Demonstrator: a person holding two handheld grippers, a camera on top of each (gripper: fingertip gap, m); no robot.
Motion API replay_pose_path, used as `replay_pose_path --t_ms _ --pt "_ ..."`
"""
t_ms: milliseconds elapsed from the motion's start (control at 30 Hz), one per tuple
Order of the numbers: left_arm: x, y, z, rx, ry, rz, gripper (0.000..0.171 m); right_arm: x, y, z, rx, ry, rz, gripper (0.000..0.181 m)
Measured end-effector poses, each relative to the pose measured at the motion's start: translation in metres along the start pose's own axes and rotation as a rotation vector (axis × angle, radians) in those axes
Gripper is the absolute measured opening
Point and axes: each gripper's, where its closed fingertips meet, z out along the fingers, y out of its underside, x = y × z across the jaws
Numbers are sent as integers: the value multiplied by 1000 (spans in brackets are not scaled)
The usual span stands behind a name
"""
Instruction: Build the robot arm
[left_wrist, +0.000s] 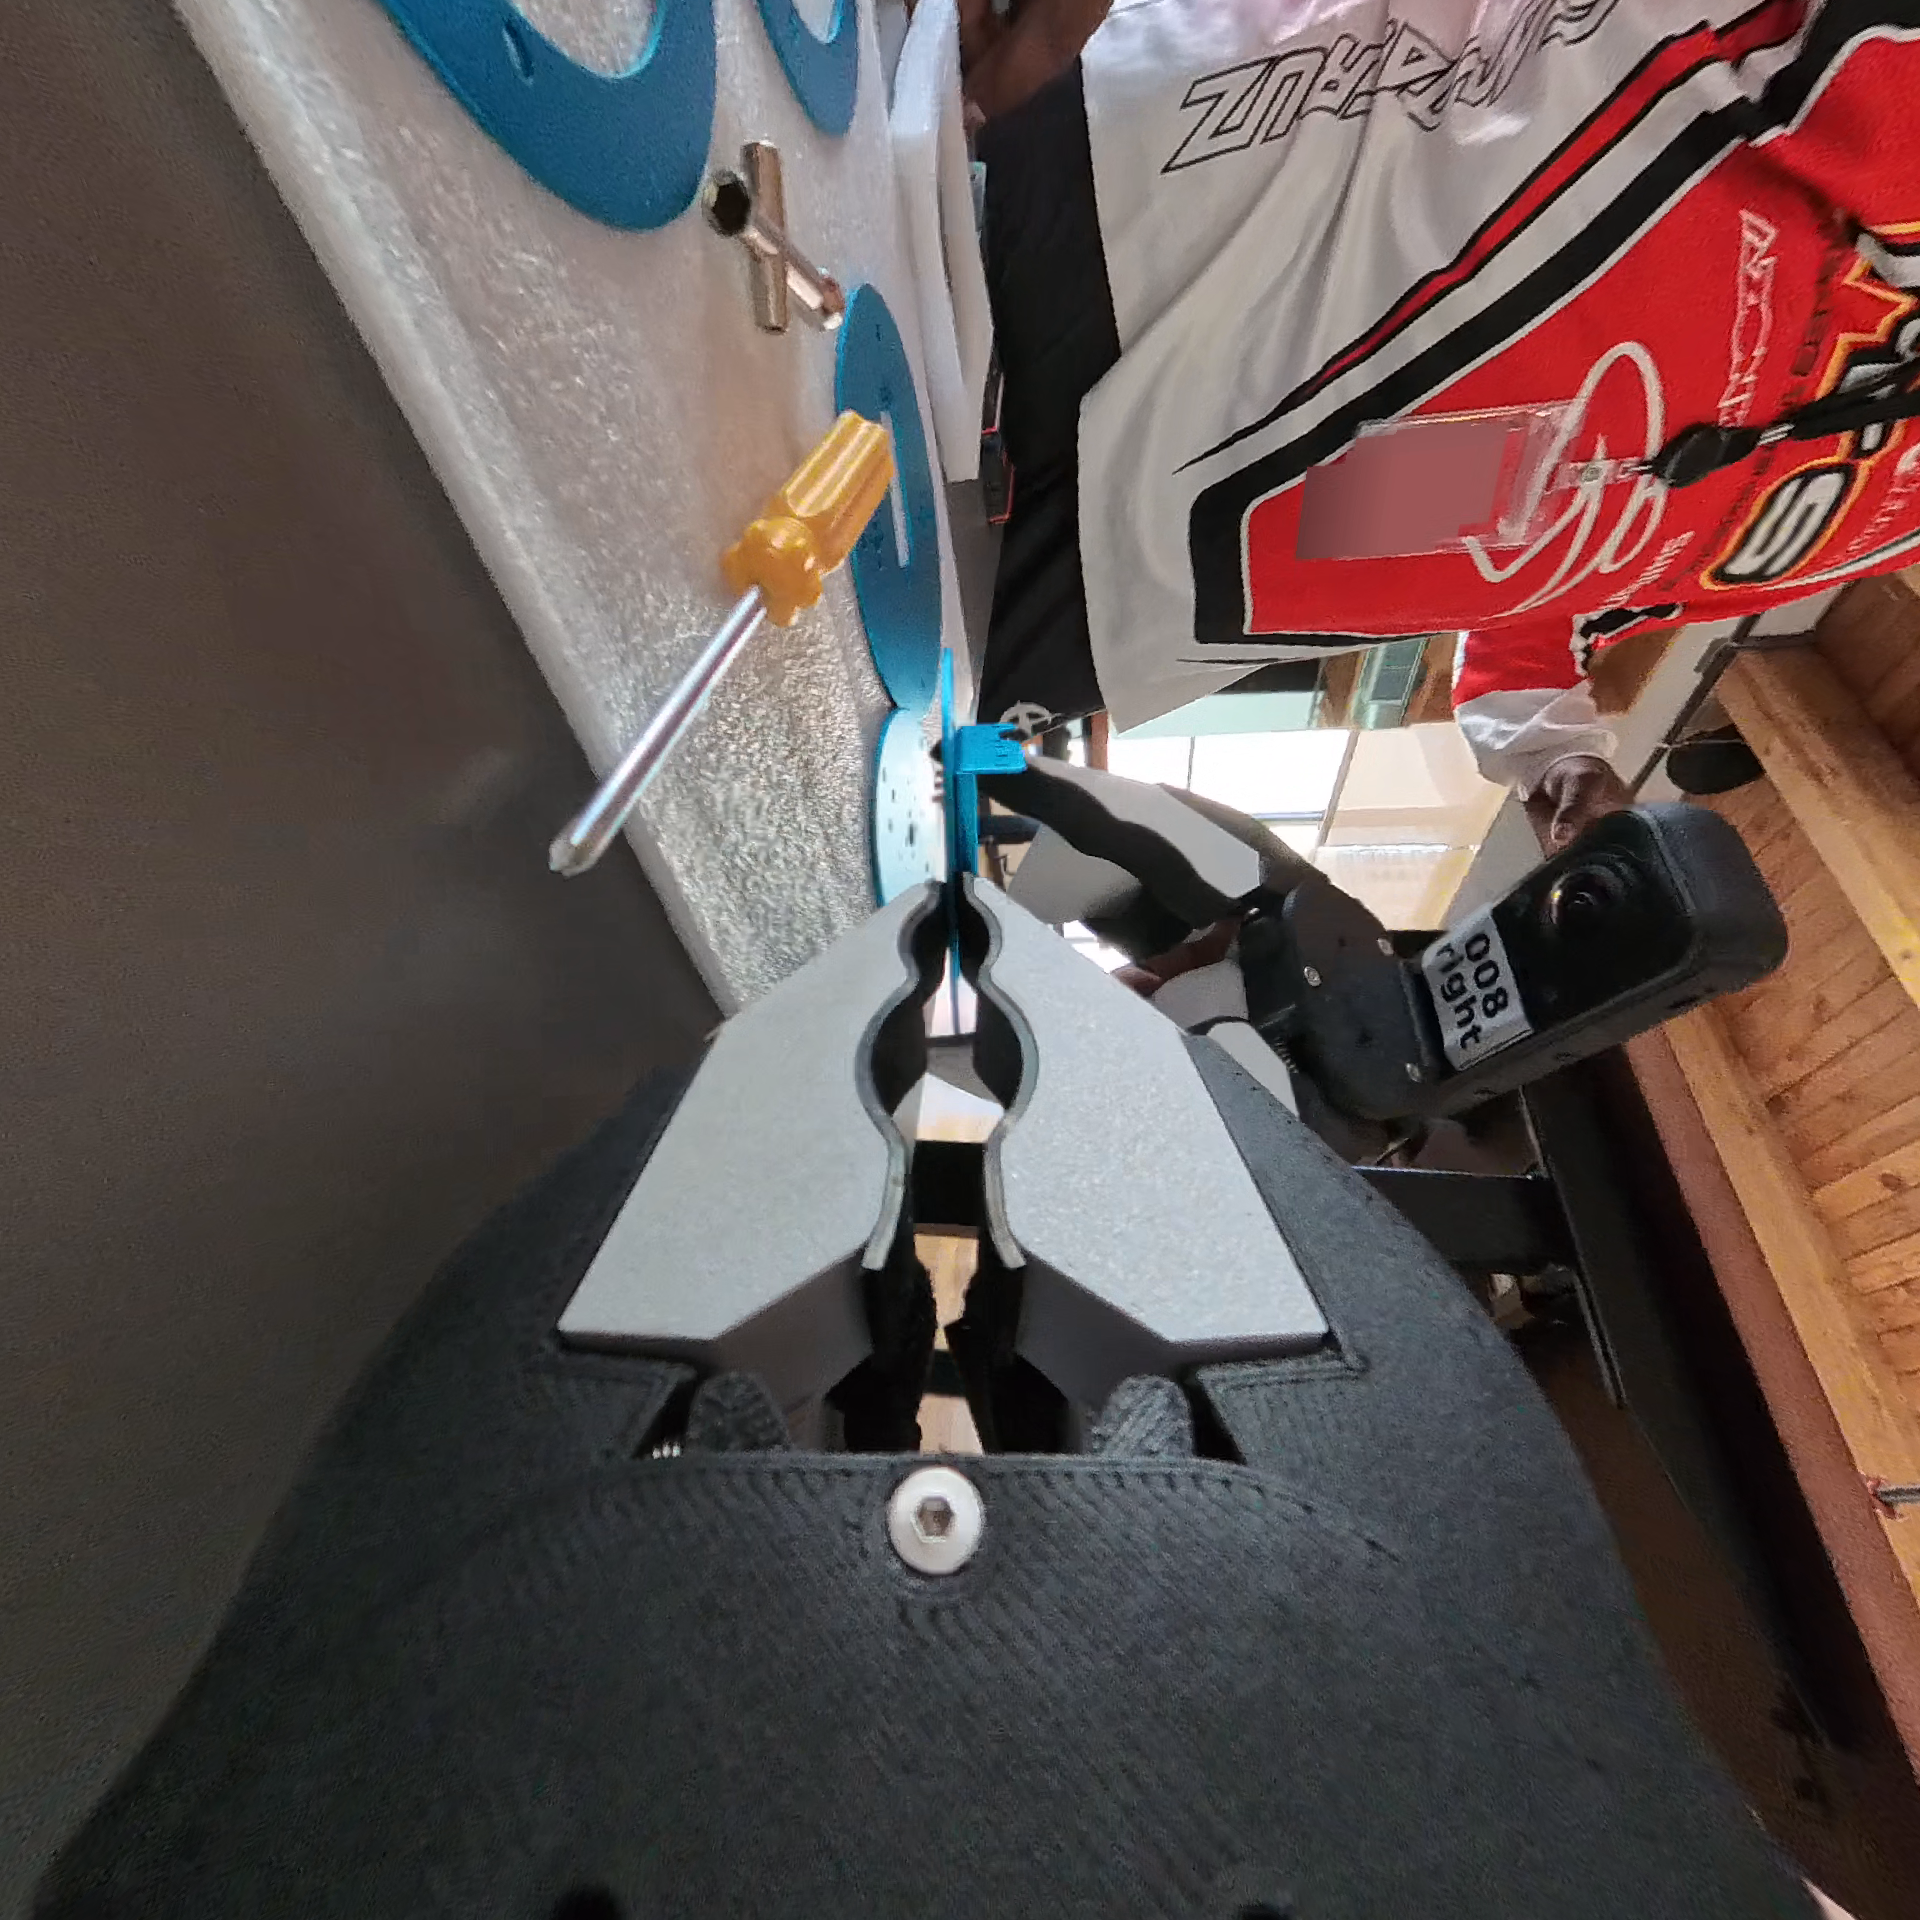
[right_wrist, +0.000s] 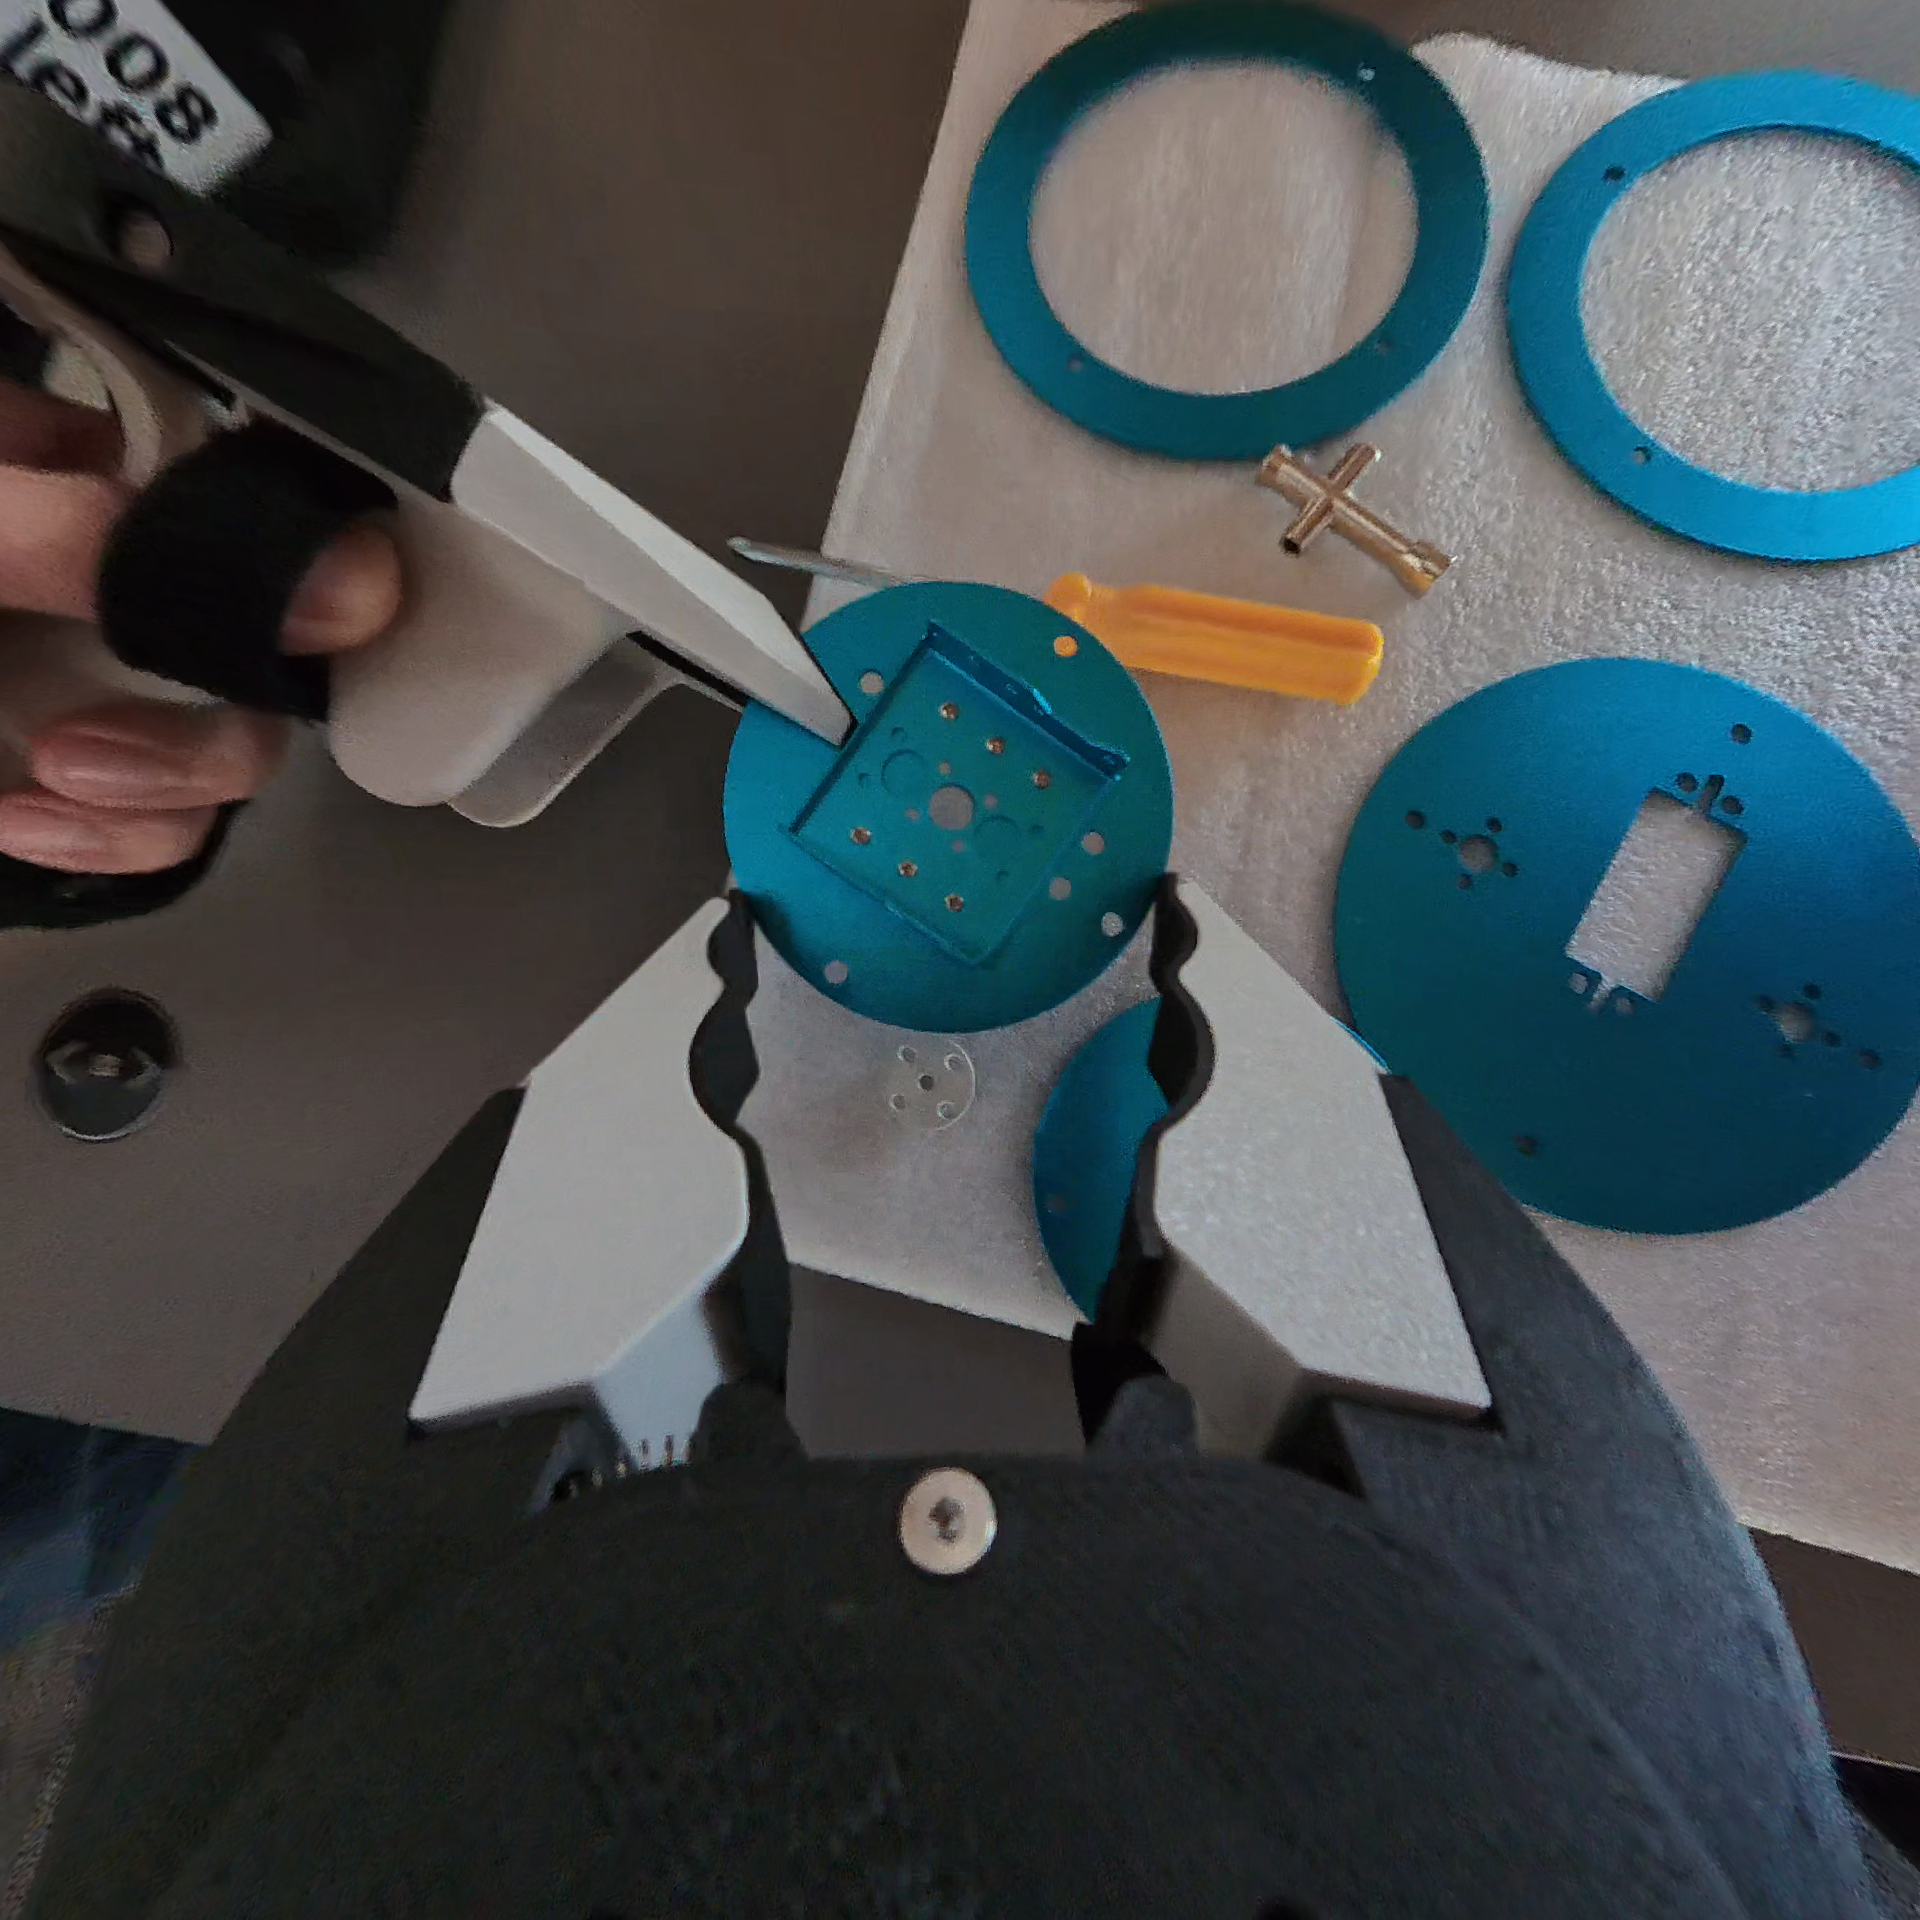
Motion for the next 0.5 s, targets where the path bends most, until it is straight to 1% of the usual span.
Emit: replay_pose_path --t_ms 100,133,233,267,333,367,400,433,500 --pt "-11 1 3 -37 -23 -21 0 2 6 7 -22 6 -15 76" --pt "-15 3 4 -61 -35 -34 0 2 11 10 -56 -7 -9 76" --pt "-22 4 6 -105 -98 18 0 3 17 15 -93 -10 -13 76" --pt "-22 5 5 -117 -101 4 1 3 18 15 -105 -14 -14 76" --pt "-19 7 0 -130 -94 -43 19 4 17 14 -115 -18 -20 76" --pt "-18 8 -5 -139 -108 -43 20 4 18 13 -115 -31 -22 76" --pt "-17 8 -11 -143 -126 -17 20 4 19 14 -112 -39 -22 76" --pt "-16 7 -18 -143 -156 30 17 4 19 14 -109 -47 -26 76" --pt "-14 3 -32 -134 -213 141 18 5 18 15 -116 -56 -34 76"
